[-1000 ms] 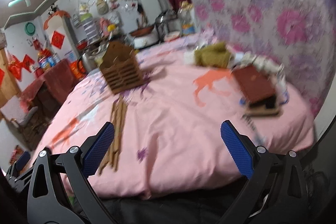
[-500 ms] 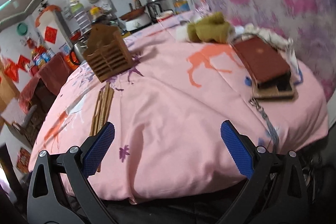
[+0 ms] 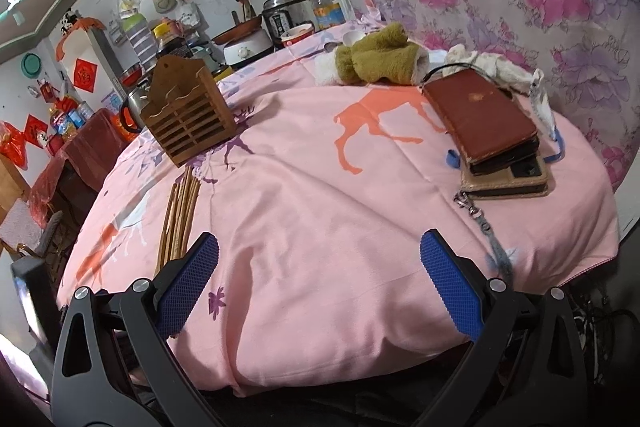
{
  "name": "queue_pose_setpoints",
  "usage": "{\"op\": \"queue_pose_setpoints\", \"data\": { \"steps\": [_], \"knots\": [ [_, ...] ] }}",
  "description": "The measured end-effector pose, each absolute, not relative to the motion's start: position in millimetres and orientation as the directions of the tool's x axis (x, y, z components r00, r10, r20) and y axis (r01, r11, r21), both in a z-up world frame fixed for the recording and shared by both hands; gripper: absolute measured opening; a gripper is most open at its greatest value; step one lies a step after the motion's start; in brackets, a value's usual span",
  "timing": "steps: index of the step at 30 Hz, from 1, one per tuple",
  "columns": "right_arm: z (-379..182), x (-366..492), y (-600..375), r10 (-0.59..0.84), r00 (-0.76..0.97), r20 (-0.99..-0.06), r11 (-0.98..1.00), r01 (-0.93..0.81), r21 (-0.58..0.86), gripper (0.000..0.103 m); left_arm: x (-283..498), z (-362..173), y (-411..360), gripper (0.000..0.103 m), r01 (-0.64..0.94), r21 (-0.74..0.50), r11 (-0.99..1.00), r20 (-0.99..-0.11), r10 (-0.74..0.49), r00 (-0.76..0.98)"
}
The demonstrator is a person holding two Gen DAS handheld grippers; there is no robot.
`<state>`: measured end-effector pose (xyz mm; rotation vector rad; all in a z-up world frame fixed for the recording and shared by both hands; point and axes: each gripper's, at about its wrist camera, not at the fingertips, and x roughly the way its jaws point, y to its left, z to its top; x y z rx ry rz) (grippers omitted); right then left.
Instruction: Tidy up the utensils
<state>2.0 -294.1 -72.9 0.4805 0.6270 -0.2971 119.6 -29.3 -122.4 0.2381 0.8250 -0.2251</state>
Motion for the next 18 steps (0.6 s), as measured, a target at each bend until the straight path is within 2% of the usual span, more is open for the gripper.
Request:
{"op": "queue_pose_setpoints", "data": {
  "steps": [5,9,15,18],
  "knots": [
    [-75.0,7.7,-290.5,-0.1,0.768,-0.633,0.863,0.384,0.329,0.097,139.8,-117.7,29.7,0.098,0.131,0.027,0.991,-0.763,-0.065,0.643],
    [-74.7,21.8,-271.3,-0.062,0.766,-0.639,0.922,0.29,0.259,0.097,142.5,-107.4,60.2,0.098,0.084,-0.113,0.99,-0.755,-0.14,0.64],
    [-95.3,47.6,-211.6,-0.071,0.739,-0.669,0.996,0.089,-0.008,0.097,123.9,-107.8,29.7,0.098,0.196,-0.054,0.979,-0.747,-0.17,0.643],
    [-94.6,43.2,-207.8,-0.078,0.748,-0.659,0.996,0.085,-0.021,0.097,112.6,-116.6,12.1,0.098,0.257,0.006,0.966,-0.744,-0.167,0.647]
  ]
}}
